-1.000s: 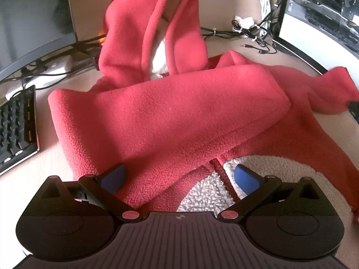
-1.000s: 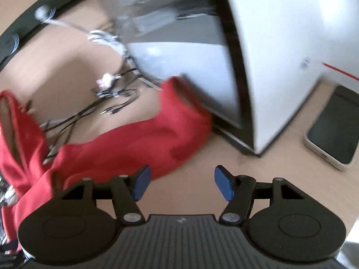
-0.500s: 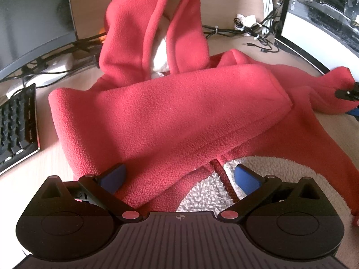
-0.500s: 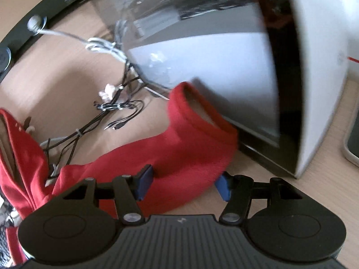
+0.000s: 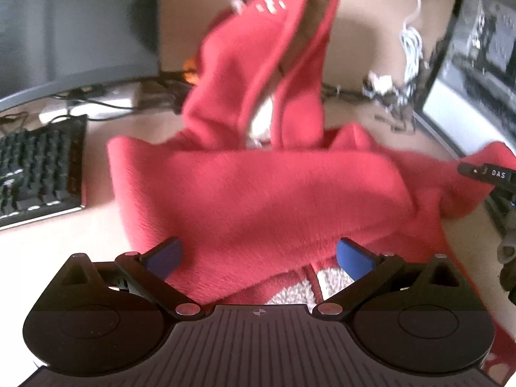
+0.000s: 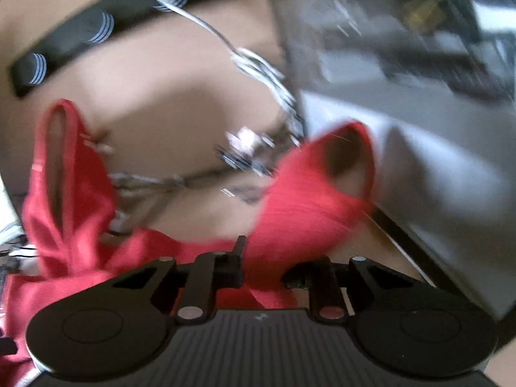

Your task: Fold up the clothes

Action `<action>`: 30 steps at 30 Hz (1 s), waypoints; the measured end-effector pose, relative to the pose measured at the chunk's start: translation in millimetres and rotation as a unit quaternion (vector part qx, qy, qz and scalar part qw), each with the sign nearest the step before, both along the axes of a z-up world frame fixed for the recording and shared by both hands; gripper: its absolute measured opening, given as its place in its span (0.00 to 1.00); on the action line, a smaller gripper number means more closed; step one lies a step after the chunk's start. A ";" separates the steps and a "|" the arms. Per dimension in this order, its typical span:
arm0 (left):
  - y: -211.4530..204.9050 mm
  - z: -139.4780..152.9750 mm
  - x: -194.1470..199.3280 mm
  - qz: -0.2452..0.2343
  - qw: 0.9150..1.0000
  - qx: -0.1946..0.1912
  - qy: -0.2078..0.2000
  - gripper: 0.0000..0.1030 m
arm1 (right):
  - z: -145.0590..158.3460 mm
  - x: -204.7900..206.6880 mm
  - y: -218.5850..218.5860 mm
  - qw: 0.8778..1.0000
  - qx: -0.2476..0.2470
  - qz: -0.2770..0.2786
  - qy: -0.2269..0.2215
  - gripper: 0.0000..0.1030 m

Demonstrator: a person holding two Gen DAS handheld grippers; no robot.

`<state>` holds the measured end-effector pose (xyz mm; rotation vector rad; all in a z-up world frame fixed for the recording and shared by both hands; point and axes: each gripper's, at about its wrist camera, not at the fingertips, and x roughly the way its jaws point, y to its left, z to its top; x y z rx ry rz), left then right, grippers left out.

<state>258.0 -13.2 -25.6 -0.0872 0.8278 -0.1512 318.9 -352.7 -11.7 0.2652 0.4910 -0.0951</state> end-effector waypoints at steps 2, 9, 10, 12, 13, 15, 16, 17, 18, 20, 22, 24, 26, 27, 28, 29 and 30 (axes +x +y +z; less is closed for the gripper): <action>13.1 6.6 -1.6 0.016 0.999 -0.028 0.001 1.00 | 19.0 0.7 21.9 0.999 -0.033 0.031 -0.022 0.19; 54.4 14.2 -14.5 0.057 0.991 -0.121 -0.012 1.00 | 58.0 -3.8 124.1 0.977 -0.087 0.187 -0.057 0.18; 59.6 14.7 -16.3 0.058 0.989 -0.138 -0.016 1.00 | 57.0 -4.4 140.0 0.970 -0.093 0.217 -0.049 0.19; 70.9 12.9 -19.3 0.059 0.979 -0.193 -0.012 1.00 | 46.6 -1.9 171.4 0.950 -0.111 0.292 -0.008 0.29; 76.4 11.5 -20.3 0.058 0.973 -0.222 -0.007 1.00 | 41.5 -2.5 184.6 0.939 -0.123 0.320 0.007 0.31; 81.4 7.8 -20.4 0.047 0.962 -0.269 0.006 1.00 | 32.5 -12.2 197.8 0.926 -0.157 0.344 0.014 0.47; 82.3 6.4 -20.4 0.040 0.957 -0.287 0.011 1.00 | 30.9 -18.8 197.2 0.922 -0.167 0.348 0.013 0.54; 81.2 5.9 -20.6 0.035 0.955 -0.294 0.012 1.00 | 29.6 -25.1 195.1 0.920 -0.176 0.350 0.012 0.65; 78.9 4.9 -20.1 0.031 0.954 -0.296 0.013 1.00 | 29.5 -30.5 188.9 0.920 -0.182 0.347 0.010 0.69; 72.0 1.0 -14.9 0.035 0.957 -0.289 0.022 1.00 | 27.4 -39.9 173.4 0.919 -0.201 0.340 0.018 0.70; 65.4 -3.5 -9.4 0.036 0.957 -0.286 0.032 1.00 | 20.9 -45.7 160.2 0.916 -0.226 0.329 0.034 0.70; 58.7 -7.3 -4.4 0.031 0.953 -0.297 0.042 1.00 | 12.1 -52.0 148.6 0.914 -0.250 0.316 0.044 0.70; 52.7 -6.6 -7.1 0.012 0.948 -0.313 0.050 1.00 | 9.2 -55.3 139.6 0.918 -0.258 0.299 0.047 0.70; 49.7 -6.2 -8.5 0.002 0.946 -0.321 0.054 1.00 | 11.8 -53.9 137.1 0.923 -0.250 0.290 0.044 0.70; 49.1 -4.3 -12.5 -0.004 0.945 -0.322 0.052 1.00 | 16.5 -51.7 136.6 0.929 -0.234 0.285 0.039 0.70; 48.5 -2.4 -16.6 -0.010 0.945 -0.323 0.050 1.00 | 22.7 -49.3 137.9 0.934 -0.213 0.285 0.032 0.70; 49.5 0.3 -20.8 -0.013 0.944 -0.327 0.047 1.00 | 29.0 -46.7 140.0 0.939 -0.188 0.288 0.025 0.70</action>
